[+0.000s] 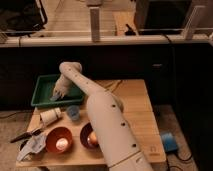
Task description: Wipe tray with sponge
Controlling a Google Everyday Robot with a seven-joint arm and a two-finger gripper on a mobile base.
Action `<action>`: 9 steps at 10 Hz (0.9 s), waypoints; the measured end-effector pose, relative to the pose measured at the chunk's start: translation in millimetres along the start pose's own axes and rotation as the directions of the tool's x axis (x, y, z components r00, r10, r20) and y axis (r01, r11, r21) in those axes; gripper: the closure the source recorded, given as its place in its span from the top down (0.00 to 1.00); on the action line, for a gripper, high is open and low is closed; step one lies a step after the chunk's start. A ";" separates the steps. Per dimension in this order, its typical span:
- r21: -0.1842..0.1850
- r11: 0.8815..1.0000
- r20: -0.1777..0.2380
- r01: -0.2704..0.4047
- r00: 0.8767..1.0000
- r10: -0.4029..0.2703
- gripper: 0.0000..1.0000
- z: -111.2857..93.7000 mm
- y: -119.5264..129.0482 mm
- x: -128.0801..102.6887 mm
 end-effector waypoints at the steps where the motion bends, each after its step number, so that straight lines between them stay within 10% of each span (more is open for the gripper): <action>1: -0.007 1.000 -0.011 -0.014 1.000 0.014 0.00 -3.2 6.0 2.5; 9: -0.055 0.987 -0.161 -0.152 0.977 0.141 0.00 -46.5 67.3 53.3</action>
